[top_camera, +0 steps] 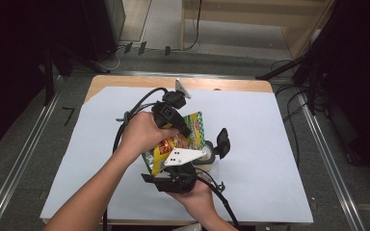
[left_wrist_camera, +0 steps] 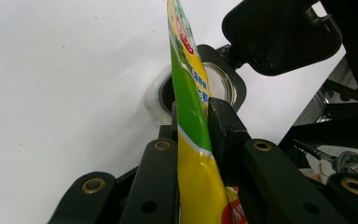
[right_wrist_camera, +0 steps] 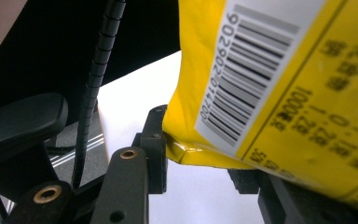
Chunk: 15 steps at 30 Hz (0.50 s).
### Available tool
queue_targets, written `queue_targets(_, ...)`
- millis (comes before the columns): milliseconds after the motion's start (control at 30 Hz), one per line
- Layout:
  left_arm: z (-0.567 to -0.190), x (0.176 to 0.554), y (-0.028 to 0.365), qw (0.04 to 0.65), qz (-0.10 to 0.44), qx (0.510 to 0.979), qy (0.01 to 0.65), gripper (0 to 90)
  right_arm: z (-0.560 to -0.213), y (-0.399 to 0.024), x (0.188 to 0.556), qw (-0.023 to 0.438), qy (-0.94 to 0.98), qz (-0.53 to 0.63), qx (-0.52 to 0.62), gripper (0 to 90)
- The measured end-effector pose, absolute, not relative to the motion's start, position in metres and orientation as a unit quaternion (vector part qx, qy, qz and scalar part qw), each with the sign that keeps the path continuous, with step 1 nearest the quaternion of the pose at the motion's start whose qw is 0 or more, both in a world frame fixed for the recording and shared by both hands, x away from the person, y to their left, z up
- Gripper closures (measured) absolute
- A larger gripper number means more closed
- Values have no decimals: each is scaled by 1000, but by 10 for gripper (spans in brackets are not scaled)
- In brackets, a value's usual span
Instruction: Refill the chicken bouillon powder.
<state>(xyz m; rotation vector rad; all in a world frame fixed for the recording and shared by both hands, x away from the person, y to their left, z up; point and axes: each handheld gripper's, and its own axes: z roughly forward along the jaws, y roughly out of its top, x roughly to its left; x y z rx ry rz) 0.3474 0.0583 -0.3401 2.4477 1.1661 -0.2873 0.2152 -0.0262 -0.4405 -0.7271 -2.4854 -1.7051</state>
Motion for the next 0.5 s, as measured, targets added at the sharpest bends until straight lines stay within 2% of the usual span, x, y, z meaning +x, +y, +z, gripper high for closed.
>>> queue_targets(500, -341, 347, 58, 207, -102, 879, 418, 811, -441, -26, 215, 20, -802, -548, -234, 649)
